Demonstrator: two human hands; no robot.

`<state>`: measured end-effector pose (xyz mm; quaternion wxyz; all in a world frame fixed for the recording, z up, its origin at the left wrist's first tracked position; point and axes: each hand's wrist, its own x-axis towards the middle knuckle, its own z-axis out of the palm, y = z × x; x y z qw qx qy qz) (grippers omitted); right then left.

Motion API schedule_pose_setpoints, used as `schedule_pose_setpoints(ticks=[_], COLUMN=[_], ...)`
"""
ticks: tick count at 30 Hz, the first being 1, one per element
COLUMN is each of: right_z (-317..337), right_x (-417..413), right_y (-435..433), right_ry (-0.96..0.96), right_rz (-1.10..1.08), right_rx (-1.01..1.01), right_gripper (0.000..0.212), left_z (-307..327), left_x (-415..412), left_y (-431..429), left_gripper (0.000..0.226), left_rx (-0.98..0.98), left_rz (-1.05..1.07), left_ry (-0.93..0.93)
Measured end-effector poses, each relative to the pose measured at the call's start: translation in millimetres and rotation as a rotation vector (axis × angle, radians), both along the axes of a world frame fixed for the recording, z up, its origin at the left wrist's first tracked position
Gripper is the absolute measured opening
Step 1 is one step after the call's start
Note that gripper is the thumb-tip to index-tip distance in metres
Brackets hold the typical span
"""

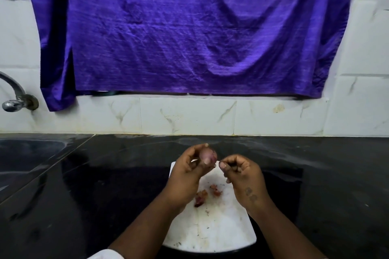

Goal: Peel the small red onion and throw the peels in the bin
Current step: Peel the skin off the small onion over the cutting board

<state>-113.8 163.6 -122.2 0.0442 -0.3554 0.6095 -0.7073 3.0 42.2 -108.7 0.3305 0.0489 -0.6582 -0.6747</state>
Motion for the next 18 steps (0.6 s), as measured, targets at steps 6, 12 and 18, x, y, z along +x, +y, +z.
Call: schedule_pose_setpoints(ticks=[6, 12, 18], right_z=[-6.6, -2.9, 1.8], right_x=[0.9, 3.0, 4.3], right_y=[2.0, 4.3, 2.5], right_ry=[0.140, 0.181, 0.077], right_rz=[0.007, -0.092, -0.111], right_rx=[0.196, 0.180, 0.009], right_gripper=[0.024, 0.021, 0.021], left_z=[-1.4, -0.7, -3.5], left_x=[-1.0, -1.3, 0.6], left_y=[-1.6, -4.4, -1.6], left_gripper=[0.049, 0.030, 0.030], left_rx=[0.050, -0.070, -0.301], left_rz=[-0.012, 0.110, 0.190], left_ry=[-0.005, -0.022, -0.110])
